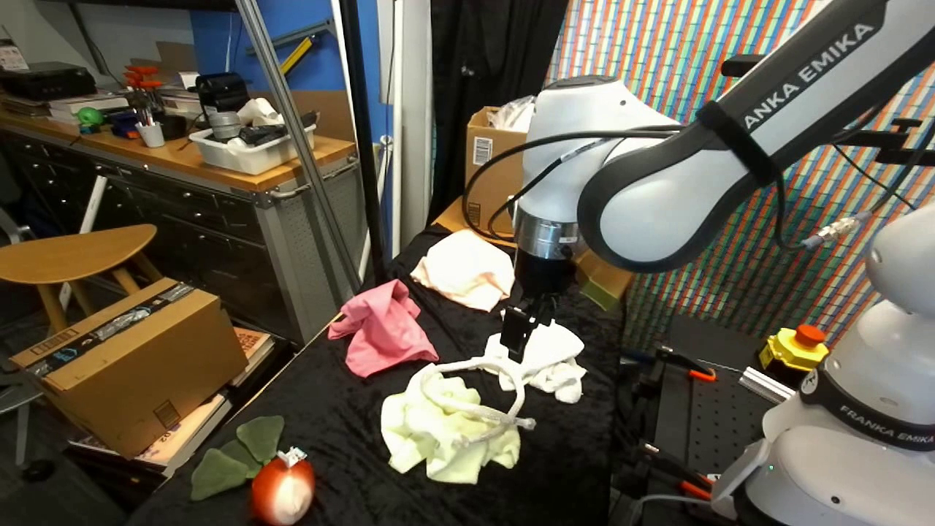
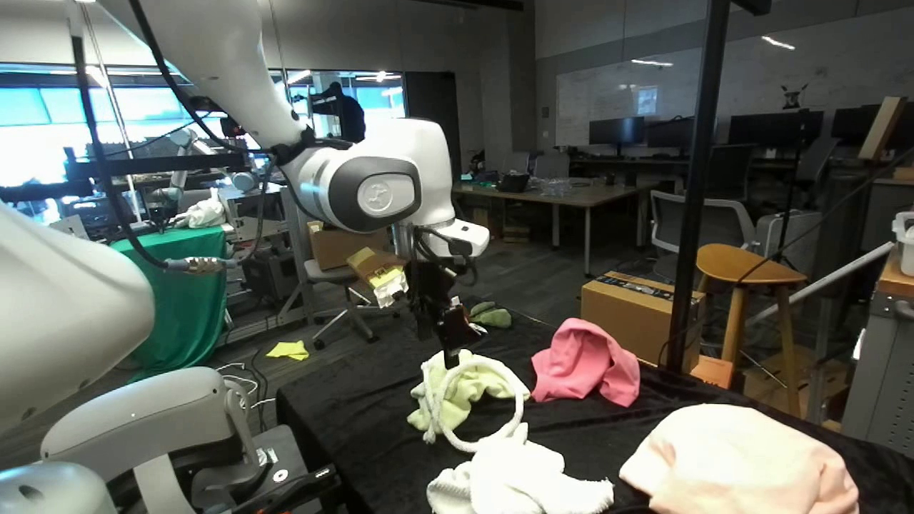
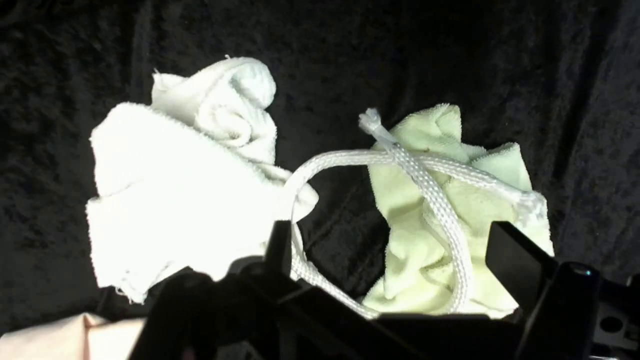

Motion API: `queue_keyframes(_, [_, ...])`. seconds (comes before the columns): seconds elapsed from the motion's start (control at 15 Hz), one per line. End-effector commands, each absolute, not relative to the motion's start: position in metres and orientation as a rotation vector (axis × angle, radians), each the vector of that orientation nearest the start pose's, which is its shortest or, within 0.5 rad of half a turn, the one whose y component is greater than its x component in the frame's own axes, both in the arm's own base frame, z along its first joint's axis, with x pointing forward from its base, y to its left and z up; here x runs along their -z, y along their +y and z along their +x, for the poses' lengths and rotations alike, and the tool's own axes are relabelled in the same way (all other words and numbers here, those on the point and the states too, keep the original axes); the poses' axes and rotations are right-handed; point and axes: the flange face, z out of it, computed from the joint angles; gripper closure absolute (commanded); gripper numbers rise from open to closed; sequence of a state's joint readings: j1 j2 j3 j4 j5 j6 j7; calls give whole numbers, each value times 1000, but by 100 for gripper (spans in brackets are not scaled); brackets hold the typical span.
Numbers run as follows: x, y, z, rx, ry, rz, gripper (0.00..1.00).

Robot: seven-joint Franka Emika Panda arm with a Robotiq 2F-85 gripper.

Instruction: Put all the objects on the table grouped together.

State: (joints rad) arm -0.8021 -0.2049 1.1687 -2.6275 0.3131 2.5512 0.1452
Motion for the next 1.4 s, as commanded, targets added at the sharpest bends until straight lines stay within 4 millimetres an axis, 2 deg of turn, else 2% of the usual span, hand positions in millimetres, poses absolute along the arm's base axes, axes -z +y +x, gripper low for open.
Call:
queue_keyframes(0.0, [-315, 132, 421, 35, -25, -3182, 0])
queue_keyframes(0.27, [-348, 118, 432, 7, -126, -3215, 0])
queue_keyframes(0.6, [-377, 117, 454, -20, -177, -3223, 0])
queue_keyframes(0.93, [-393, 139, 480, -14, -146, -3194, 0])
queue_keyframes(1.33, [-394, 177, 514, -7, -113, -3165, 0])
